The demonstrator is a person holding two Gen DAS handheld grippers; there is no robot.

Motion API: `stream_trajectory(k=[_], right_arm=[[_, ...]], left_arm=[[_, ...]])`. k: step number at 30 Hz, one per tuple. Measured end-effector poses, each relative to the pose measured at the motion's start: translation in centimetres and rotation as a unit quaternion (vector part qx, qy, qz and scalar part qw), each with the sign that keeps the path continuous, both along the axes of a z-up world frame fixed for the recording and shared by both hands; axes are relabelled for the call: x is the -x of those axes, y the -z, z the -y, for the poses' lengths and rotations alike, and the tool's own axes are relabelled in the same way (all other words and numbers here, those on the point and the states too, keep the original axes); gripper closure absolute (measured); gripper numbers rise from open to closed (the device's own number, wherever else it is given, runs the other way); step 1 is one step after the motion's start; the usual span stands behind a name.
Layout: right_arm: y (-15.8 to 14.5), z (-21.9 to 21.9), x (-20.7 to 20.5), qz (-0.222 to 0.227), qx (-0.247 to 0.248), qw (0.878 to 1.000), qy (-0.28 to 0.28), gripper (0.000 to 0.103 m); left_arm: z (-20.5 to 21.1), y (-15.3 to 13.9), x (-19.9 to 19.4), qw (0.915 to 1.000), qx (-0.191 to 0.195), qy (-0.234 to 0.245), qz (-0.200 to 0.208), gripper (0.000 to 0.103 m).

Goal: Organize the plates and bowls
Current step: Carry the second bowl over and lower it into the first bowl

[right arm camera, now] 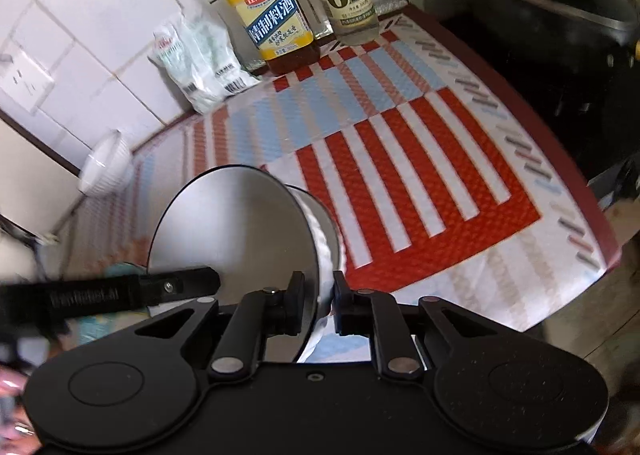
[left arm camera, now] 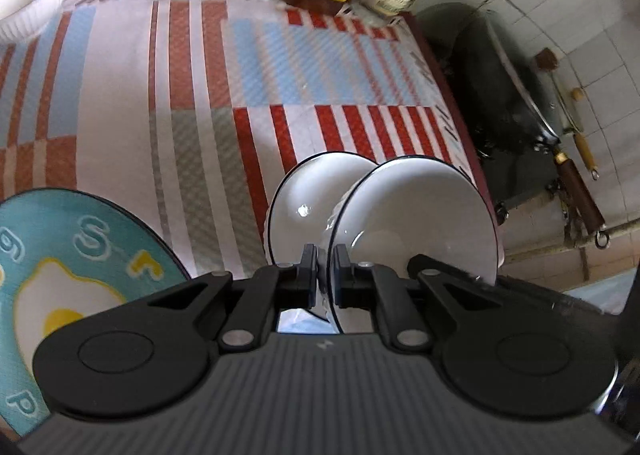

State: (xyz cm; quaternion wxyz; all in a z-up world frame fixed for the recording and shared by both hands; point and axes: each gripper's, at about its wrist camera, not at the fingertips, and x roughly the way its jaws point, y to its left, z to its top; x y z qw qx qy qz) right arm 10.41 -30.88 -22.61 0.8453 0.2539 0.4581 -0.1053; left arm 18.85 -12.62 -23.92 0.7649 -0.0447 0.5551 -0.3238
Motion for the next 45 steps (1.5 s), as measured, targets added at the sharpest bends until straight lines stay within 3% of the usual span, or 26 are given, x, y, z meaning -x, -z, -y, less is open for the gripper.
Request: stream_trajectory(k=[3, 11, 18, 26, 28, 30, 38, 41, 45], right_arm=[[0.7, 0.1, -0.6, -0.01, 0.0, 1.0, 0.006, 0.082], [0.7, -1.0, -1.6, -0.02, 0.07, 0.997, -0.028, 0.079], [1.7, -1.4, -2.4, -0.019, 0.091, 0.995, -0.044, 0.074], [1.9, -0.9, -3.2, -0.009, 0.084, 0.996, -0.04, 0.073], [2.0, -0.9, -3.3, -0.011, 0.082, 0.996, -0.042, 0.073], [2.3, -0.7, -3.4, -0.015, 0.077, 0.996, -0.04, 0.073], [2.2, -0.5, -3.6, -0.015, 0.079, 0.996, -0.05, 0.08], [2.3, 0.3, -3.5, -0.009, 0.059, 0.998, -0.034, 0.082], [2.3, 1.2, -3.4, 0.004, 0.037, 0.999, -0.028, 0.083]], left_arm=[[0.6, 0.2, -0.1, 0.9998, -0.017, 0.003, 0.013, 0.097], [1.1, 1.3, -0.3, 0.9993, -0.036, 0.005, -0.005, 0.096], [1.1, 1.6, -0.9, 0.9993, -0.034, -0.015, -0.003, 0.095], [1.0, 1.8, -1.6, 0.9992, -0.031, -0.018, -0.015, 0.094], [1.1, 1.1, -1.5, 0.9997, -0.026, -0.004, -0.001, 0.087], [1.2, 0.4, -1.3, 0.9996, -0.022, 0.009, 0.017, 0.072], [0.5, -0.1, -1.8, 0.9999, -0.009, 0.005, -0.002, 0.073], [0.2, -0.3, -1.8, 0.9999, -0.012, 0.002, 0.004, 0.083], [-0.4, 0.0, -2.0, 1.0, 0.002, -0.001, 0.003, 0.083]])
